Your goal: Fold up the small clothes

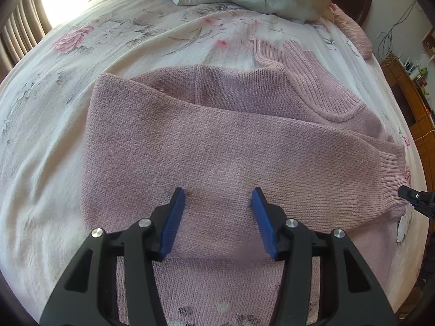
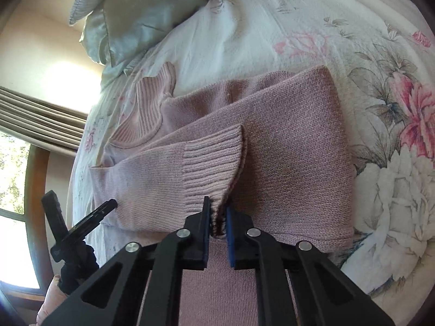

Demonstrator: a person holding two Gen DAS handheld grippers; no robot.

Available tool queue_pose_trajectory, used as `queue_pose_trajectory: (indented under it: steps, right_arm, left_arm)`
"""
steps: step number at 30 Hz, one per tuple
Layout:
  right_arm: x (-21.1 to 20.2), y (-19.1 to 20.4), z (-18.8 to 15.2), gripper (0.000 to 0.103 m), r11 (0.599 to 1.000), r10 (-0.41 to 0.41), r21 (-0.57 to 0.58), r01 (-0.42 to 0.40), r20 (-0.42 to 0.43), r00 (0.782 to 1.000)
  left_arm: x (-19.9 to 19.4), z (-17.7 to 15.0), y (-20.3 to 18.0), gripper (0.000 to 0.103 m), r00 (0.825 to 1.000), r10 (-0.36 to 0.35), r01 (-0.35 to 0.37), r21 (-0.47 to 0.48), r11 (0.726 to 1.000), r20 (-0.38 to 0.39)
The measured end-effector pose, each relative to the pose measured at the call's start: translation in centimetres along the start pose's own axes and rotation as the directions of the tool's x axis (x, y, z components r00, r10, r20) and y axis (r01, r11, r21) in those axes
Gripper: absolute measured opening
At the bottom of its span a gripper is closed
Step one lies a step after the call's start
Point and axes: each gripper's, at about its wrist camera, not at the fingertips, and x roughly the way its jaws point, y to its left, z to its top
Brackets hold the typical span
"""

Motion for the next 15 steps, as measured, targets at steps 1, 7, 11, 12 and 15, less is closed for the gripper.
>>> queue_pose_trajectory:
  steps: [1, 7, 11, 12, 15]
  right_arm:
    - [0.1, -0.1, -0.1, 0.01, 1.0, -0.018, -0.007, 0.018, -0.01, 1.0]
    - [2.7, -1.3, -0.7, 0.011, 0.995, -0.101, -0.017, 0.1, -0.053, 0.993]
    - [3.2, -1.5, -0.9, 0.011, 0.995, -0.098, -0.008, 0.098, -0.056, 0.994]
    - [3.3, -1.5, -0.8, 0.011, 0.995, -0.1, -0.012, 0.099, -0.058, 0.993]
    - [3.4, -1.4, -0.7, 0.012, 0.994, -0.11, -0.031, 0.108, -0.067, 0.992]
  left_arm:
    - [0.1, -0.1, -0.1, 0.051, 1.0, 0.002, -0.002, 0.009, 1.0, 0.0]
    - [0.8, -0.4, -0.3, 0.052, 1.0, 0.013, -0.013, 0.066, 0.998, 0.002]
    - [1.0, -0.4, -0.1, 0.053, 1.0, 0.002, -0.002, 0.073, 0.997, 0.005]
    - [1.1, -0.4, -0.1, 0.053, 1.0, 0.001, -0.001, 0.074, 0.997, 0.006]
    - [1.2, -0.4, -0.1, 0.056, 1.0, -0.005, 0.005, 0.072, 0.997, 0.008]
